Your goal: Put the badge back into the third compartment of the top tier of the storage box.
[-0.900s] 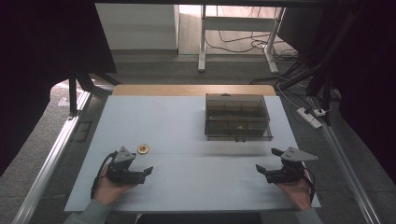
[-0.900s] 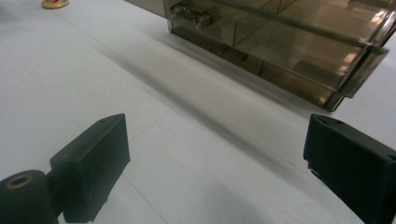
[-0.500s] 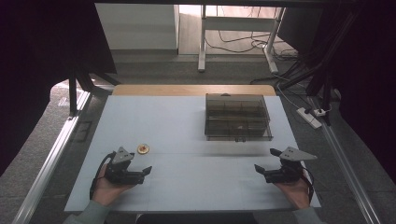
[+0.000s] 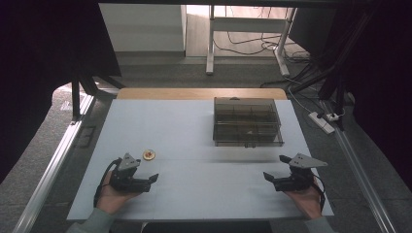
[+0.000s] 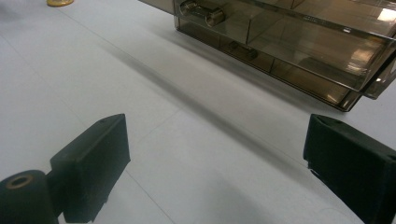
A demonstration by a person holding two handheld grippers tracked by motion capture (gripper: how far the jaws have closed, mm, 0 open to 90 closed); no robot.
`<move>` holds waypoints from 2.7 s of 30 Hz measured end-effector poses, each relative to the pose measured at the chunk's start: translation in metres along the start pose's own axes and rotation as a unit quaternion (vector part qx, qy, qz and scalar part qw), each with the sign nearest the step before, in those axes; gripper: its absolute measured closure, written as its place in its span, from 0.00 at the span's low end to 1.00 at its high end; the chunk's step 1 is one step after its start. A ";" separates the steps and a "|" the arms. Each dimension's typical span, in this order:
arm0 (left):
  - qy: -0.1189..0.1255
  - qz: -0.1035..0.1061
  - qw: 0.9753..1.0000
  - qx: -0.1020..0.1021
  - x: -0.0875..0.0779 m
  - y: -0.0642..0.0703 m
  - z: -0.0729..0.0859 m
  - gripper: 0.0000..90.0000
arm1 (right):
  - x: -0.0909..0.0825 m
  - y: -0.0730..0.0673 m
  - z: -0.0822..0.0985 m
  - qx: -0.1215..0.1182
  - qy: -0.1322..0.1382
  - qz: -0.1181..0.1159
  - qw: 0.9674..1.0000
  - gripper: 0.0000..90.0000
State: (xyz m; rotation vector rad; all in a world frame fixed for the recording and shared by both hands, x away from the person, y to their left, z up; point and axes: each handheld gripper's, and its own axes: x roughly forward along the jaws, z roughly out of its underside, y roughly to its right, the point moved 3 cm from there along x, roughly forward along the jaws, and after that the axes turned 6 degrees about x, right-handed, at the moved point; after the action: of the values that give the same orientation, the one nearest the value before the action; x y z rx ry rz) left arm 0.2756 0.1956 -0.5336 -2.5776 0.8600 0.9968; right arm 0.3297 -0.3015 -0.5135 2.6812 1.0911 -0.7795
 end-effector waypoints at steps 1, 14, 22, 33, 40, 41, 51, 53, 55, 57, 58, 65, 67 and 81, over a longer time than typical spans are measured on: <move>0.000 0.001 1.000 0.000 0.000 0.000 0.000 0.15 | 0.000 0.000 0.000 0.000 0.000 0.000 1.000 0.08; 0.002 0.002 1.000 -0.001 -0.002 0.000 0.001 0.15 | 0.003 0.000 0.001 -0.003 -0.004 0.002 1.000 0.08; -0.005 -0.001 1.000 -0.015 -0.005 -0.001 -0.001 0.15 | 0.001 0.000 -0.002 -0.004 0.001 -0.001 1.000 0.08; -0.001 -0.012 1.000 -0.014 -0.023 -0.014 -0.026 0.15 | -0.001 -0.001 -0.003 0.002 0.009 -0.013 1.000 0.08; 0.006 -0.009 1.000 -0.014 -0.026 -0.026 -0.044 0.15 | 0.000 0.000 -0.002 0.004 0.006 -0.009 1.000 0.08; 0.003 -0.008 1.000 -0.014 -0.026 -0.028 -0.047 0.15 | 0.000 0.000 -0.002 0.004 0.005 -0.008 1.000 0.08; 0.002 -0.005 0.999 -0.034 -0.018 -0.052 -0.063 0.16 | -0.002 0.003 0.000 0.005 0.003 0.000 1.000 0.08; -0.001 -0.007 0.999 -0.035 -0.016 -0.057 -0.065 0.16 | -0.001 0.003 0.001 0.006 0.001 0.000 1.000 0.08; -0.008 -0.011 0.999 -0.037 -0.013 -0.062 -0.068 0.16 | -0.001 0.003 0.001 0.005 0.000 0.000 1.000 0.08; -0.010 -0.011 0.999 -0.040 -0.010 -0.068 -0.071 0.16 | 0.000 0.002 0.001 0.004 0.000 0.000 1.000 0.08; -0.009 -0.009 0.999 -0.042 -0.010 -0.070 -0.072 0.16 | 0.000 0.003 0.001 0.004 -0.001 0.003 1.000 0.08; -0.027 -0.007 0.999 -0.043 0.003 -0.079 -0.073 0.16 | 0.001 0.003 0.001 0.005 -0.002 0.000 1.000 0.08; -0.037 -0.004 0.999 -0.037 0.009 -0.079 -0.071 0.16 | 0.001 0.003 0.002 0.002 -0.004 0.001 1.000 0.08; -0.103 0.004 0.995 -0.011 0.039 -0.078 -0.060 0.18 | 0.003 0.003 0.003 0.000 -0.013 0.001 1.000 0.08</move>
State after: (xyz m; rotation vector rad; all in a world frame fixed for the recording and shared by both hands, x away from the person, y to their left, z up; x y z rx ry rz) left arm 0.3775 0.2155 -0.5142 -2.4349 0.8087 1.2546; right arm 0.3326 -0.3026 -0.5179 2.6657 1.0813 -0.8112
